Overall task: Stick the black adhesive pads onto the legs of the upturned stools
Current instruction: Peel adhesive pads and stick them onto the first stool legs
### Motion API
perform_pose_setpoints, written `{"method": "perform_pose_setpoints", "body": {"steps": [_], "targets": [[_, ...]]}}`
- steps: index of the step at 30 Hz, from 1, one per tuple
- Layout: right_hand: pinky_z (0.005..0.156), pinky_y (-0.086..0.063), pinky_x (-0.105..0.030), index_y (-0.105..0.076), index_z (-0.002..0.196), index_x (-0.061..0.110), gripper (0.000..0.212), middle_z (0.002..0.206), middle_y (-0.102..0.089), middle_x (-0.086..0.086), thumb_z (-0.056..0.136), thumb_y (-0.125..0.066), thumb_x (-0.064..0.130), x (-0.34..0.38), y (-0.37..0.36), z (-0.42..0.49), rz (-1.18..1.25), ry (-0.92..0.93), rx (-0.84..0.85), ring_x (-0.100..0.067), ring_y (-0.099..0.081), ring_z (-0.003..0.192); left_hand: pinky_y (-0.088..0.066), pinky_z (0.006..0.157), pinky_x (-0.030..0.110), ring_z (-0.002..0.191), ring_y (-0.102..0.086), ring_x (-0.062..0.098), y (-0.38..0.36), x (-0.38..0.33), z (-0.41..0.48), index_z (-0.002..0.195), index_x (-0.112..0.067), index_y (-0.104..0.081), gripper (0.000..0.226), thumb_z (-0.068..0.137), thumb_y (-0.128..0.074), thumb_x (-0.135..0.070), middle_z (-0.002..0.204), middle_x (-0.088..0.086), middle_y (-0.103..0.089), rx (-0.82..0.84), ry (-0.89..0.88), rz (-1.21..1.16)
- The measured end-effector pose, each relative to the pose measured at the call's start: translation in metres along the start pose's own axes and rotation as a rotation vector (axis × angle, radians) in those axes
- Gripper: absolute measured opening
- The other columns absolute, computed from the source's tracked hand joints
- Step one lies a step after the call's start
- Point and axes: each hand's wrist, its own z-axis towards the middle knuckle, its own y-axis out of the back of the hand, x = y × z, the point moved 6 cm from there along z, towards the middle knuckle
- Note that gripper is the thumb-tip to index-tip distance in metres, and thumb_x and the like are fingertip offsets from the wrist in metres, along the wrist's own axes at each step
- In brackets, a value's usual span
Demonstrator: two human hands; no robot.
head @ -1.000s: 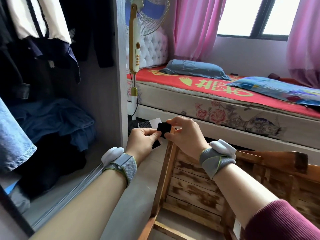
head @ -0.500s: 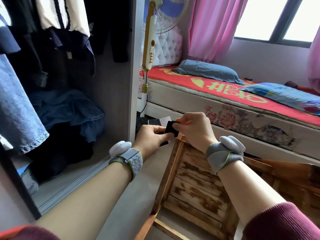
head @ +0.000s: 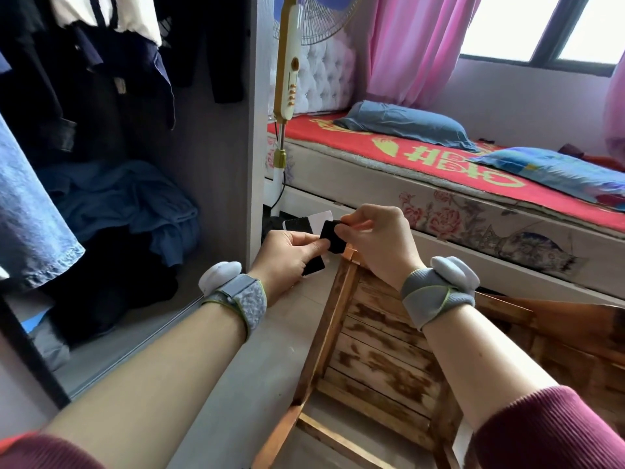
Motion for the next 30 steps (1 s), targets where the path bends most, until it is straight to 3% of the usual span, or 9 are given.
{"method": "perform_pose_setpoints", "body": {"steps": [5,10,14,16,18,22,24,27,30], "targets": [[0.069,-0.043,-0.006,-0.072,0.094,0.014,0.015,0.090,-0.071,0.002,0.080,-0.071,0.016,0.004,-0.001,-0.012,-0.026,0.047,-0.047,-0.009,-0.064,0.084,-0.055,0.087,0.051,0.090,-0.071,0.031,0.004,0.002,-0.005,0.078,-0.019,-0.075,0.007,0.082,-0.072,-0.023,0.088,0.013,-0.075,-0.103,-0.003,0.101],[0.081,-0.057,-0.032,-0.070,0.105,0.016,0.031,0.097,-0.073,0.000,0.074,-0.072,0.013,-0.003,0.001,-0.041,0.075,-0.099,-0.084,-0.014,-0.069,0.086,-0.058,0.077,0.050,0.086,-0.069,0.034,0.019,0.019,-0.028,0.090,-0.010,-0.075,0.014,0.085,-0.064,-0.017,0.090,0.014,-0.073,-0.232,0.089,0.063],[0.076,-0.053,-0.023,-0.073,0.102,0.012,0.025,0.100,-0.074,-0.002,0.078,-0.070,0.020,-0.018,0.001,-0.081,0.060,-0.219,-0.029,-0.014,-0.068,0.087,-0.055,0.077,0.039,0.073,-0.061,0.016,0.009,0.029,-0.069,0.090,-0.007,-0.072,0.025,0.088,-0.050,0.004,0.085,0.007,-0.066,-0.119,0.183,0.043],[0.073,-0.052,-0.021,-0.071,0.107,0.012,0.029,0.102,-0.072,-0.002,0.081,-0.068,0.026,-0.029,0.000,-0.105,0.086,-0.317,0.044,-0.014,-0.067,0.090,-0.055,0.079,0.036,0.079,-0.062,0.017,0.002,0.030,-0.095,0.087,-0.009,-0.072,0.029,0.090,-0.047,0.006,0.092,0.009,-0.067,-0.031,0.215,0.047],[0.069,-0.054,-0.025,-0.069,0.109,0.011,0.032,0.103,-0.070,-0.003,0.083,-0.067,0.028,-0.040,0.002,-0.132,0.178,-0.456,0.104,-0.016,-0.065,0.091,-0.058,0.073,0.028,0.083,-0.064,0.018,-0.006,0.035,-0.121,0.097,-0.002,-0.071,0.029,0.091,-0.045,0.007,0.092,0.008,-0.068,0.087,0.259,0.045],[0.057,-0.049,-0.023,-0.069,0.093,0.008,0.018,0.081,-0.068,-0.008,0.086,-0.065,0.024,-0.048,0.010,-0.188,0.606,-0.734,0.138,-0.017,-0.063,0.065,-0.058,0.065,0.026,0.078,-0.064,0.019,-0.024,0.056,-0.167,0.107,0.006,-0.068,0.029,0.089,-0.045,0.011,0.090,0.011,-0.066,0.257,0.378,0.059],[0.059,-0.050,-0.024,-0.070,0.096,0.005,0.023,0.078,-0.068,-0.005,0.083,-0.069,0.024,-0.050,0.018,-0.205,0.611,-0.730,0.168,-0.014,-0.062,0.063,-0.057,0.064,0.024,0.077,-0.065,0.018,-0.033,0.066,-0.181,0.105,0.004,-0.069,0.030,0.087,-0.046,0.011,0.088,0.010,-0.067,0.307,0.397,0.075],[0.054,-0.052,-0.020,-0.071,0.096,0.007,0.019,0.081,-0.068,-0.008,0.078,-0.072,0.009,-0.052,0.031,-0.223,0.473,-0.694,0.176,-0.018,-0.061,0.069,-0.056,0.066,0.028,0.079,-0.066,0.021,-0.041,0.078,-0.193,0.089,-0.007,-0.075,0.030,0.085,-0.051,0.010,0.085,0.007,-0.070,0.324,0.383,0.096],[0.050,-0.050,-0.021,-0.070,0.082,0.006,0.012,0.076,-0.064,-0.016,0.073,-0.071,-0.001,-0.058,0.040,-0.240,0.410,-0.741,0.160,-0.017,-0.056,0.056,-0.055,0.071,0.033,0.074,-0.064,0.025,-0.037,0.092,-0.196,0.072,-0.013,-0.074,0.031,0.082,-0.057,0.011,0.076,0.008,-0.071,0.141,0.360,-0.040]]}}
